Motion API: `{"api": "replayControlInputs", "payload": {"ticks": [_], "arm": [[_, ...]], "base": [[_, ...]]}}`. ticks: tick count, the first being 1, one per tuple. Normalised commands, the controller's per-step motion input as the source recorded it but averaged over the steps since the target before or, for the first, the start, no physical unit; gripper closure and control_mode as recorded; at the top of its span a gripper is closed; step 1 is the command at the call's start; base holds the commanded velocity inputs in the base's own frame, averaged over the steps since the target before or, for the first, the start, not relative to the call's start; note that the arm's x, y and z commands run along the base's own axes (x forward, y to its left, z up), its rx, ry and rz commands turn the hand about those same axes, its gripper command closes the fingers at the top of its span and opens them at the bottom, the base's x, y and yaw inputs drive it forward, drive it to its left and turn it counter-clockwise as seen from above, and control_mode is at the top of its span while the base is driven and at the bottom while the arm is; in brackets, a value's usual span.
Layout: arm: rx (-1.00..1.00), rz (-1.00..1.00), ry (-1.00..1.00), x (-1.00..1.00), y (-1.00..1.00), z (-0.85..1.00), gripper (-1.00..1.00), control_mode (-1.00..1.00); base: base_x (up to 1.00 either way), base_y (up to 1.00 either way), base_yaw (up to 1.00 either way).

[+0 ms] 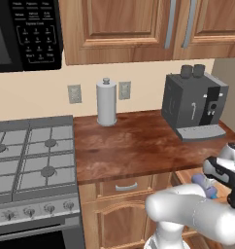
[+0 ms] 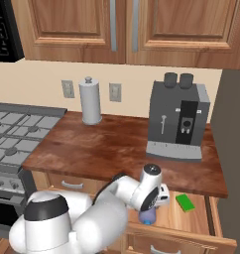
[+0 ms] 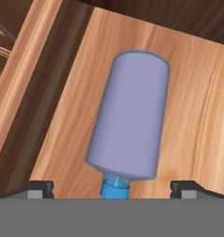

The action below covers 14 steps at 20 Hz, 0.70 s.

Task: Restock the sink supplies by placing the sponge and soap dispenser on the counter and next to the sink. Make sure the soap dispenser is upright.

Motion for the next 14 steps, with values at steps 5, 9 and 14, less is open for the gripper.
{"api": "replayControlInputs", "payload": {"ticks": [5,9,14], "arm": [[0.0,0.0,0.0,-0.32,0.0,-0.03,-1.0,-1.0],[0.0,0.0,0.0,-0.18,0.0,-0.1,-1.0,-1.0],[0.0,0.0,0.01,0.0,0.0,-0.11,-1.0,-1.0]], "base": [[0.0,0.0,0.0],[0.0,0.0,0.0],[0.0,0.0,0.0]]}}
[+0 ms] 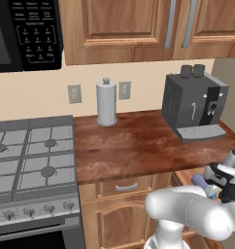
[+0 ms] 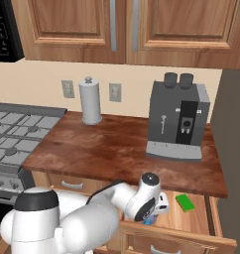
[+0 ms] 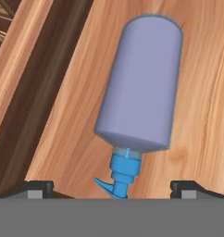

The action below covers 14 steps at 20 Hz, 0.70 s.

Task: Restock the sink supplies by placing the sponge and soap dispenser on the counter and next to the sink. Make sure the soap dispenser is upright.

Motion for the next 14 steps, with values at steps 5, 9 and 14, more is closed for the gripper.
{"api": "replayControlInputs", "payload": {"ticks": [5,9,14], "arm": [[0.0,0.0,0.0,0.0,0.0,-0.11,-1.0,-1.0],[0.04,0.0,0.0,0.0,-0.01,-0.01,-1.0,-1.0],[0.02,-0.02,0.0,0.0,-0.01,-0.01,-1.0,-1.0]], "base": [[0.0,0.0,0.0],[0.0,0.0,0.0],[0.0,0.0,0.0]]}}
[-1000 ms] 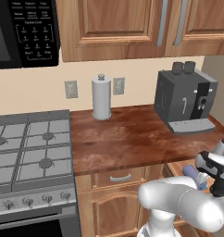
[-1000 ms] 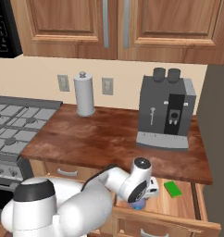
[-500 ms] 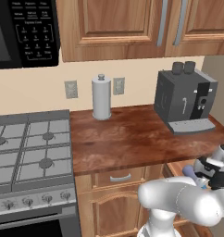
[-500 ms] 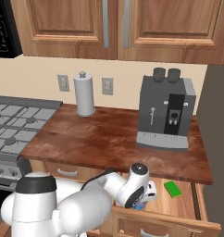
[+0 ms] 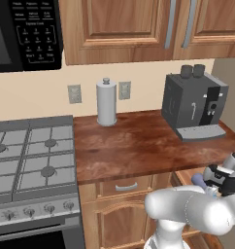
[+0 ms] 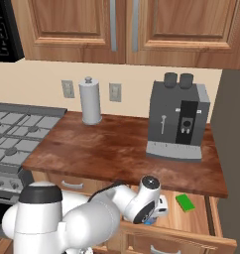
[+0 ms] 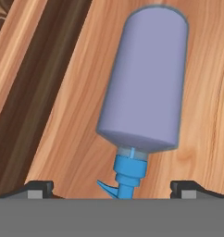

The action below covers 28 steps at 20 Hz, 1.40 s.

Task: Restock the sink supplies by placing the sponge and soap dispenser on the counter and next to the sink. Make sure the soap dispenser is upright.

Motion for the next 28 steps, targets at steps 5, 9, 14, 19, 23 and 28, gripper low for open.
{"api": "replayControlInputs", "payload": {"ticks": [5,9,14,19,23,28], "arm": [[0.0,-0.02,0.0,0.02,0.0,-0.06,-1.0,-1.0],[0.0,0.0,0.0,0.0,-0.01,-0.07,-1.0,-1.0],[0.0,0.0,0.0,0.02,-0.04,-0.07,-1.0,-1.0],[0.01,0.0,0.0,0.05,-0.02,-0.1,-1.0,-1.0],[0.0,0.0,0.0,0.07,-0.01,-0.15,-1.0,-1.0],[0.02,-0.02,0.0,0.11,-0.1,-0.14,-1.0,-1.0]], "base": [[0.0,0.0,0.0],[0.0,0.0,0.0],[0.0,0.0,0.0],[0.0,0.0,0.0],[0.0,0.0,0.0],[0.0,0.0,0.0]]}}
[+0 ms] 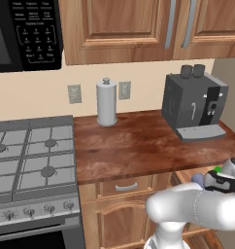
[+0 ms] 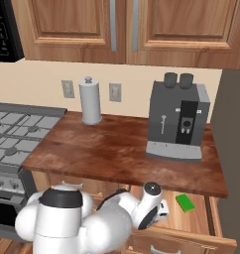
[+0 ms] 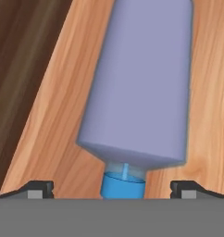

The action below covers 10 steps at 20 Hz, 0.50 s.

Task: Restock the sink supplies by placing the sponge and soap dispenser on the counter and next to the sink. Make sure the soap dispenser is upright.

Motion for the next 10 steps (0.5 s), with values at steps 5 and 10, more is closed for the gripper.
{"api": "replayControlInputs", "payload": {"ticks": [5,10], "arm": [[0.04,-0.03,0.0,0.11,-0.17,-0.16,-1.0,-1.0],[0.02,-0.01,0.03,0.1,-0.07,-0.26,-1.0,-1.0]], "base": [[0.0,0.0,0.0],[0.0,0.0,0.0]]}}
